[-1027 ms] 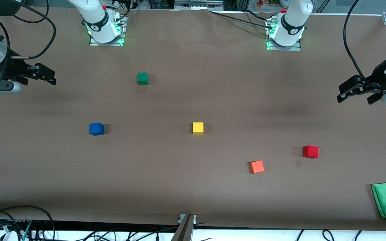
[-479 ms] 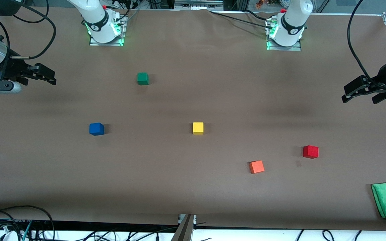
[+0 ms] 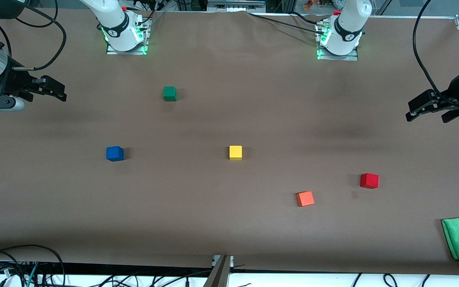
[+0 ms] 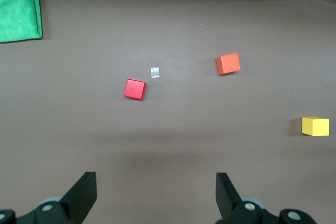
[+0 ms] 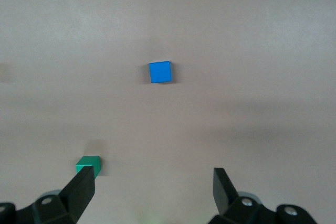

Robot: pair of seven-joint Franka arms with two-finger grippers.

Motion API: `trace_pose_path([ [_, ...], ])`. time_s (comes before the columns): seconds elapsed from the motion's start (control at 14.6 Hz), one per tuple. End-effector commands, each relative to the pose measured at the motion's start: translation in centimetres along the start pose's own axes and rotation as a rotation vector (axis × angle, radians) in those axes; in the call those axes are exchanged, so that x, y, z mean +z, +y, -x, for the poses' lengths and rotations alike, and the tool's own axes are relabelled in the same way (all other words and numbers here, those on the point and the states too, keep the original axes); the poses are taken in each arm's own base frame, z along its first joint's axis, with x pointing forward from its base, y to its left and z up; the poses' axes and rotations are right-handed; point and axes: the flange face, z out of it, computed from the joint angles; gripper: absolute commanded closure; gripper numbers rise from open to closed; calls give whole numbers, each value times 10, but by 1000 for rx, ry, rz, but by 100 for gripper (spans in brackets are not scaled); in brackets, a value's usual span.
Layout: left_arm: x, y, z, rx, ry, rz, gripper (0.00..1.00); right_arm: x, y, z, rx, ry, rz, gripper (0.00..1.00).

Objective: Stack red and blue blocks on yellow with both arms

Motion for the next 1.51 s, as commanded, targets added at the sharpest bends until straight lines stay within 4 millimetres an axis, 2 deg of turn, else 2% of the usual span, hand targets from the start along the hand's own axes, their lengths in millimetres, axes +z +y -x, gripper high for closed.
trace_pose_path([
  [0.0,-6,0,0,13,-7,14,0,-6,2,1,19,4,-10,0],
  [1.44,3,-4,4,14,-54,13,0,-5,3,2,19,-3,-9,0],
])
